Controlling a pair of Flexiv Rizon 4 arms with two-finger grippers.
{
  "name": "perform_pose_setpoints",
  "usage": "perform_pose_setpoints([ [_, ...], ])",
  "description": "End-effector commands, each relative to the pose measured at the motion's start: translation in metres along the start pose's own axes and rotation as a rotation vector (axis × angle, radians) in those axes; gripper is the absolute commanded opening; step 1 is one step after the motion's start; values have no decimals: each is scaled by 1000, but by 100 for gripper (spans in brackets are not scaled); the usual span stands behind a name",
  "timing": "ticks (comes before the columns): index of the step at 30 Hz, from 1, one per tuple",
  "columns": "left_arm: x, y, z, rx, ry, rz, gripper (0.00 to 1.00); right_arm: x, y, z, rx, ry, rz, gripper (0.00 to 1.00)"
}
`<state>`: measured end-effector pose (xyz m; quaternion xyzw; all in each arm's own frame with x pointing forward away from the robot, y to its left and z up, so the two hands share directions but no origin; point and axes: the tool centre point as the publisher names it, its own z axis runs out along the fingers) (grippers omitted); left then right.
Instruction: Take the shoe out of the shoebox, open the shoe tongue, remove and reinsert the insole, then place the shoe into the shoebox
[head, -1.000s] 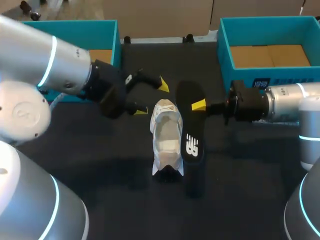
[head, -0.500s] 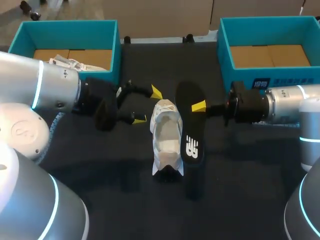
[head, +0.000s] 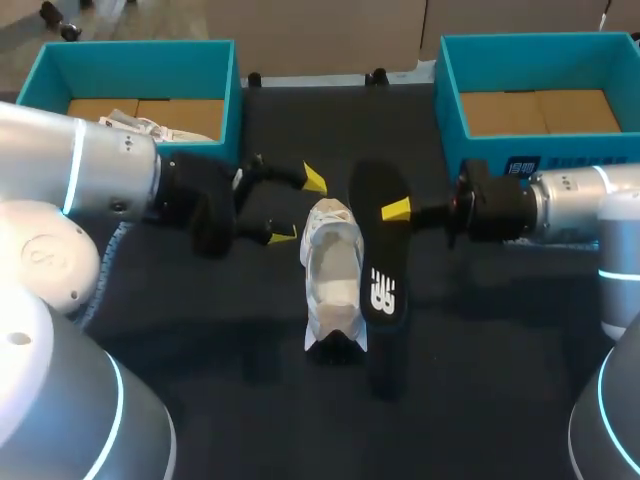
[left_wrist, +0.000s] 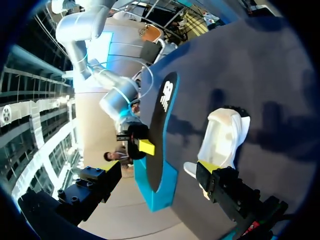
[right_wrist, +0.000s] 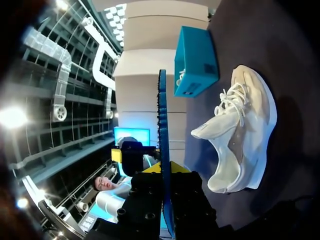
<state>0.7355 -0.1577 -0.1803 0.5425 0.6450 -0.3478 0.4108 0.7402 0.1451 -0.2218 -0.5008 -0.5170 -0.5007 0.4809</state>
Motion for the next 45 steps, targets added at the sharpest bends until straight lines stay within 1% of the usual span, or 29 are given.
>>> perform_pose_setpoints([
  [1, 7, 2, 1, 19, -110, 12, 100, -1, -4, 0, -10, 13, -5, 0],
  [3, 7, 2, 1, 10, -129, 18, 100, -1, -5, 0, -9, 9, -2, 0],
  [8, 8, -1, 0, 42, -188, 51, 100, 0, -8, 1, -13, 4, 1, 0],
  [12, 12, -2, 1, 18, -216, 76, 100, 1, -9, 1, -13, 2, -1, 0],
  [14, 14, -3, 1, 21, -228, 85, 100, 2, -9, 2, -13, 2, -3, 0],
  [15, 15, -4, 2, 24, -254, 91, 100, 2, -9, 2, -12, 1, -5, 0],
  [17, 16, -4, 2, 22, -266, 89, 100, 2, -9, 2, -12, 0, -5, 0],
  [19, 16, -5, 1, 12, -309, 91, 100, 3, -9, 2, -10, -2, -6, 0],
  [20, 16, -5, 1, 13, -313, 88, 100, 3, -9, 2, -10, -2, -6, 0],
  [21, 16, -5, 0, -1, -326, 89, 100, 4, -10, 2, -9, -3, -7, 0],
  [23, 17, -4, 1, -30, -315, 87, 100, 4, -11, 2, -8, -1, -8, 0],
  [29, 16, -3, 1, -32, -303, 89, 100, 11, -17, 7, -4, 8, -2, 0],
  [36, 16, -3, 1, -32, -303, 89, 100, 19, -23, 22, 10, 21, 16, 0],
  [38, 18, -2, 5, -23, -341, 59, 100, 19, -25, 25, 11, 21, 15, 0],
  [43, 17, 0, 14, -9, -359, 65, 100, 23, -32, 34, 13, 24, 15, 0],
  [45, 16, 0, 17, -2, -360, 66, 100, 24, -34, 38, 26, 28, 19, 0],
])
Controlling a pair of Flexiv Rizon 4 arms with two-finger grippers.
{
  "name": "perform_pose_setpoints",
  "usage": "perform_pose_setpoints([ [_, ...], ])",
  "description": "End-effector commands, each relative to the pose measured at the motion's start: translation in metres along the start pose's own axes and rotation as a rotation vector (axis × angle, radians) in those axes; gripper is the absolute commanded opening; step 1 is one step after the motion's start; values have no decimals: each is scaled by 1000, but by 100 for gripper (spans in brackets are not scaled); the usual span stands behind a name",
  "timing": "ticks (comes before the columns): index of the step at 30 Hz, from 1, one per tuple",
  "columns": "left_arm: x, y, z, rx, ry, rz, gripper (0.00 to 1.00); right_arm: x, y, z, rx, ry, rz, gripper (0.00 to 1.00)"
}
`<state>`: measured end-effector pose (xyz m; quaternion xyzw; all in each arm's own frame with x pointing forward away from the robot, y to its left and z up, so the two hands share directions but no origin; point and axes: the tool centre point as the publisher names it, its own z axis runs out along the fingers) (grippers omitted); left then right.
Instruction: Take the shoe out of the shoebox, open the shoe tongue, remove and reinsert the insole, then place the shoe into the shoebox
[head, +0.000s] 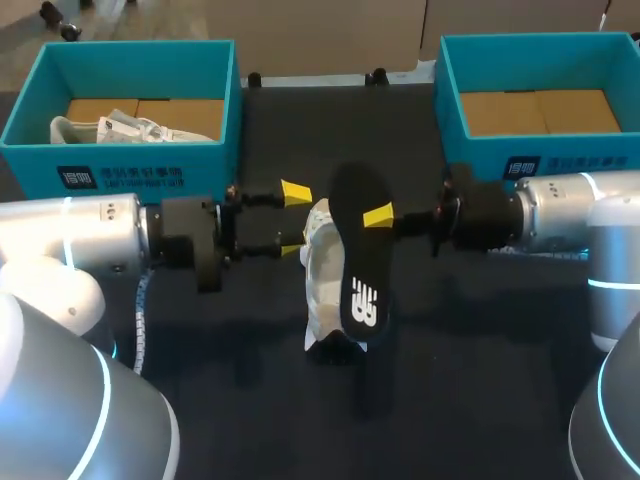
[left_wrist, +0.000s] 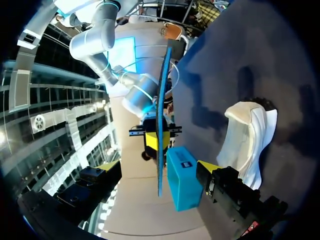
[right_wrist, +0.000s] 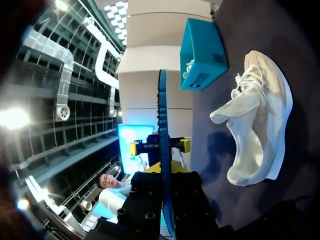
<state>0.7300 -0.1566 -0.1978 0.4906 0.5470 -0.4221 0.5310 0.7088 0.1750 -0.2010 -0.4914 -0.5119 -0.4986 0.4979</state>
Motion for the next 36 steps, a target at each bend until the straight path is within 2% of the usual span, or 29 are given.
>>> perform_pose_setpoints([
  [1, 4, 5, 12, 13, -7, 1, 100, 0, -4, 12, 4, -2, 6, 0],
  [9, 7, 10, 27, 3, -40, -46, 100, -2, -7, 20, 7, 2, 14, 0],
  [24, 6, 2, 43, 25, -71, -63, 98, -3, -6, 26, 5, -2, 12, 0],
  [31, 7, 4, 46, 23, -75, -71, 52, -3, -8, 31, 13, 4, 12, 0],
  [36, 9, 4, 46, 25, -74, -79, 44, -4, -8, 35, 15, 10, 15, 0],
])
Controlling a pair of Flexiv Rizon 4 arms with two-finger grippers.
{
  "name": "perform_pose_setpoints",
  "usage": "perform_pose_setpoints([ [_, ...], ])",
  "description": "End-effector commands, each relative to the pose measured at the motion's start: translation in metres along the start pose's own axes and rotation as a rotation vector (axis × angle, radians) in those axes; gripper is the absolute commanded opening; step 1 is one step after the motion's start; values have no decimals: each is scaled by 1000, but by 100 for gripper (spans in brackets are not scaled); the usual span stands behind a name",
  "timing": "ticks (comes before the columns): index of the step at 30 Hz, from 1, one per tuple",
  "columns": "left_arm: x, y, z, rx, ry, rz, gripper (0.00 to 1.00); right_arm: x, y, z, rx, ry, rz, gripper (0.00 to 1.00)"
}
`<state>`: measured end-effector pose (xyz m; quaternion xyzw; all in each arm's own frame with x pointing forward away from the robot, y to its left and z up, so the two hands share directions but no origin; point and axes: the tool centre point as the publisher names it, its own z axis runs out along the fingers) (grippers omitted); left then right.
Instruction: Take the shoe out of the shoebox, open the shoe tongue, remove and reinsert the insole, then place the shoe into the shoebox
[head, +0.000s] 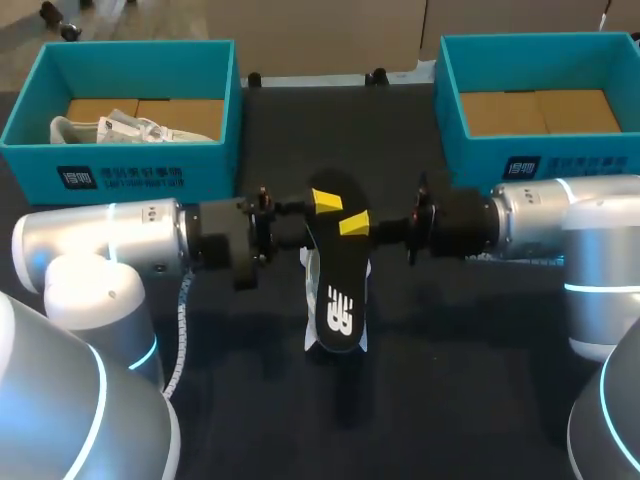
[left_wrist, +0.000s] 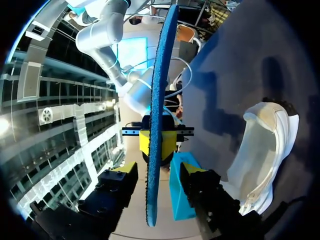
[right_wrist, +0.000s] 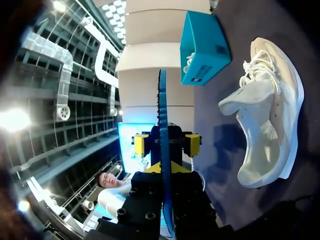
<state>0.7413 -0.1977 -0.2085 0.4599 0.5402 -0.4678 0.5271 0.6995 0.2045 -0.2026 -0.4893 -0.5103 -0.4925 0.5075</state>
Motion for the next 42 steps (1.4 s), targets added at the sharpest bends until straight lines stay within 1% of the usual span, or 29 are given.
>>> perform_pose_setpoints([
  [1, 2, 0, 3, -2, 0, -2, 42, -3, 1, 6, -3, 6, -1, 0],
  [12, 5, 1, 5, -2, -2, -13, 30, -3, 1, 5, -15, 3, 0, 0],
  [15, 5, 1, 7, 1, -2, -15, 23, -3, 1, 4, -16, 2, 1, 0],
  [17, 6, 1, 7, 1, -1, -18, 15, -3, 1, 4, -15, 3, 1, 0],
  [19, 6, 1, 7, 1, -1, -20, 11, -3, 1, 4, -13, 4, 2, 0],
  [21, 6, 1, 8, 0, -1, -22, 0, -3, 1, 4, -13, 6, 3, 0],
  [28, 6, 2, 8, 1, -4, -27, 0, -6, 2, 3, -20, 7, 10, 0],
  [29, 6, 3, 8, 2, -4, -27, 0, -7, 1, 2, -24, 5, 14, 5],
  [30, 6, 3, 8, 2, -4, -28, 0, -7, 1, 1, -27, 4, 17, 21],
  [31, 6, 3, 8, 5, -4, -31, 0, -8, -1, -1, -34, -3, 23, 48],
  [32, 7, 3, 8, 5, -4, -32, 0, -8, -2, -3, -37, -7, 25, 59],
  [33, 7, 4, 8, 6, -3, -33, 0, -8, -3, -6, -41, -13, 27, 79],
  [34, 7, 4, 8, 7, -3, -34, 0, -8, -4, -8, -48, -22, 31, 91],
  [35, 7, 4, 7, 8, -2, -34, 0, -7, -5, -12, -52, -29, 31, 100],
  [42, 8, 1, 6, 25, 4, -48, 0, -3, -11, -35, -67, -94, 22, 100],
])
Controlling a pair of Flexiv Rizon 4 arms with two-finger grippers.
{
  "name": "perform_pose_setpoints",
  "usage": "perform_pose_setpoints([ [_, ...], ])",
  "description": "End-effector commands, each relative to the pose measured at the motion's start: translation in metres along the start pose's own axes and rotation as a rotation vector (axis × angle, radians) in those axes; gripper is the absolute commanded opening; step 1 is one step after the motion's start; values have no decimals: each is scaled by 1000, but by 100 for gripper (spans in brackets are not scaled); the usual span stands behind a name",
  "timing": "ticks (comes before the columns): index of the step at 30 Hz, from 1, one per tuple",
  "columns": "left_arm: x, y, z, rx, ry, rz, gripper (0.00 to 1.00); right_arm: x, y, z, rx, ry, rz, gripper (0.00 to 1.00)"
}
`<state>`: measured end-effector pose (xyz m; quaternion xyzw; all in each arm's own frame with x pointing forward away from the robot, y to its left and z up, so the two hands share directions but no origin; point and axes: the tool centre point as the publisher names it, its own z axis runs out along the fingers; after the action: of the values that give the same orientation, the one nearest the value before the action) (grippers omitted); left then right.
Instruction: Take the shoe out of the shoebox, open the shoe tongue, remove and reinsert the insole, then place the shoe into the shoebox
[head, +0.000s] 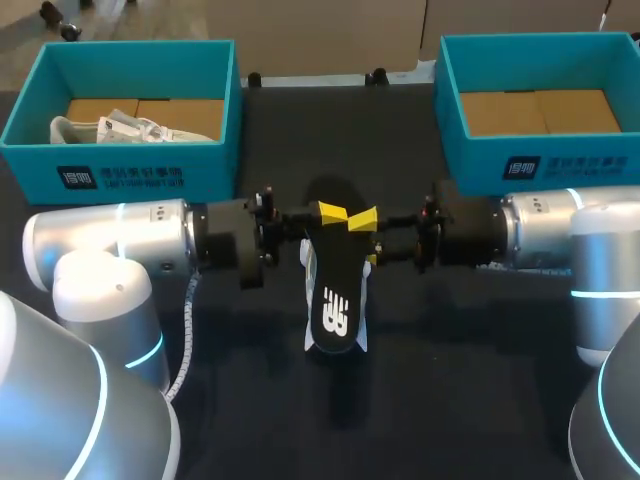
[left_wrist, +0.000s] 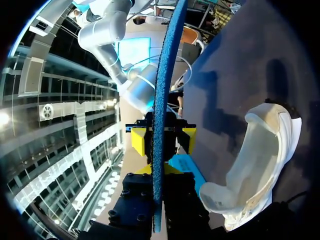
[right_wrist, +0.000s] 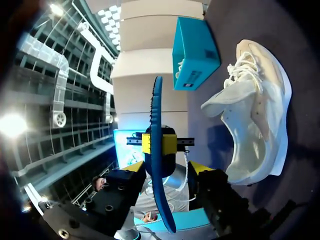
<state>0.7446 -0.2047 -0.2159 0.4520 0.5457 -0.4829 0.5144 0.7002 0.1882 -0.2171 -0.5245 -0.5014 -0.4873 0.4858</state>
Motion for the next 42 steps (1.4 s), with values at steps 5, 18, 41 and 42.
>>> perform_pose_setpoints([
  [5, 2, -4, -4, 27, 12, -43, 0, 10, -9, -34, 7, -102, -90, 100],
  [18, 0, -13, -5, 66, 28, -119, 0, 0, -7, -59, 55, -240, -373, 100],
  [41, 0, -18, -6, 78, 30, -169, 0, 4, -6, -68, 41, -299, -461, 100],
  [42, 0, -18, -6, 78, 30, -169, 0, 4, -6, -68, 41, -299, -461, 100],
])
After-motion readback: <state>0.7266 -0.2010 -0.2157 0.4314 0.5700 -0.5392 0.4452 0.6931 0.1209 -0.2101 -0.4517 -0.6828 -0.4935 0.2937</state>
